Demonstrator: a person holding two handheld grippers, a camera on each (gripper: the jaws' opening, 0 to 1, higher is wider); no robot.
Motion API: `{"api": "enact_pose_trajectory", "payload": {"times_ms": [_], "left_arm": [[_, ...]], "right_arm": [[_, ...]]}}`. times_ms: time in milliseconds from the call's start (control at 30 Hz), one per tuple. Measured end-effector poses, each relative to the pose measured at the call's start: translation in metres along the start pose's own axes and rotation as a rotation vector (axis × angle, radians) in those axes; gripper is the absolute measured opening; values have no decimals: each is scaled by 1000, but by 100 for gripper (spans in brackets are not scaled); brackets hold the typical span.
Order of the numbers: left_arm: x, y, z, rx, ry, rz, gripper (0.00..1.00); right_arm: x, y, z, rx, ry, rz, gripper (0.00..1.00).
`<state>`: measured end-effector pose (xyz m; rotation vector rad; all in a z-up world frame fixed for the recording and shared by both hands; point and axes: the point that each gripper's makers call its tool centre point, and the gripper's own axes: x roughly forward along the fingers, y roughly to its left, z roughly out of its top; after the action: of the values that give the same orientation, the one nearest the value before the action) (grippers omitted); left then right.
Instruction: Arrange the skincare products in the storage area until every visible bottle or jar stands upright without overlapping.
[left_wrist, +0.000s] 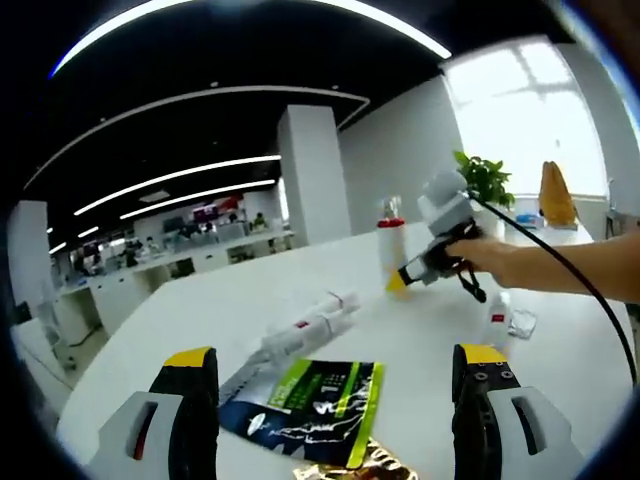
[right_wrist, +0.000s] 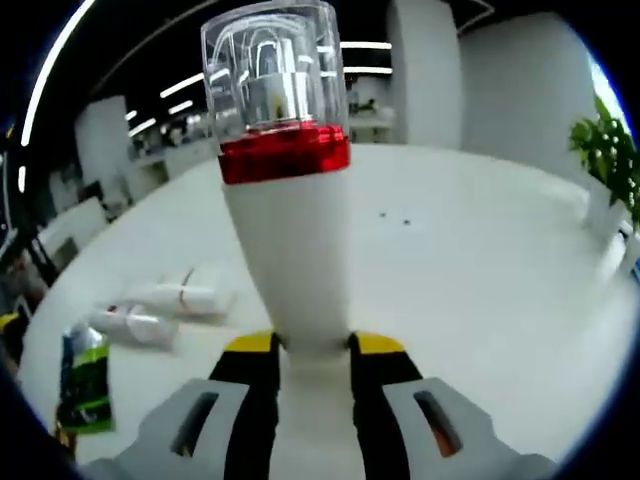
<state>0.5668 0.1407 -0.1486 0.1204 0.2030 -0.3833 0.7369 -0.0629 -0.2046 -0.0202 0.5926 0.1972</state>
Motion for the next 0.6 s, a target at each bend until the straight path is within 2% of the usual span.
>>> {"api": "enact_pose_trajectory", "payload": {"times_ms": [300,500,533,567,600], "left_arm": [[0,1,-1,2,3,2,99],[-1,3,-3,-6,7,10,99],[-1,3,-3,-8,6,10,99],[-1,2,-3,-9,6,10,99],[-1,2,-3,-9,5,10,99]], "right_arm": [[-6,-9,-4,40,19,-66,26],[-8,-18,-7,12,24,-60,26],[-9,-20,-6,5,19,-57,27],[-9,-22,-5,3,11,-59,33],[-9,-24,1,-10,-28,-52,38]]}}
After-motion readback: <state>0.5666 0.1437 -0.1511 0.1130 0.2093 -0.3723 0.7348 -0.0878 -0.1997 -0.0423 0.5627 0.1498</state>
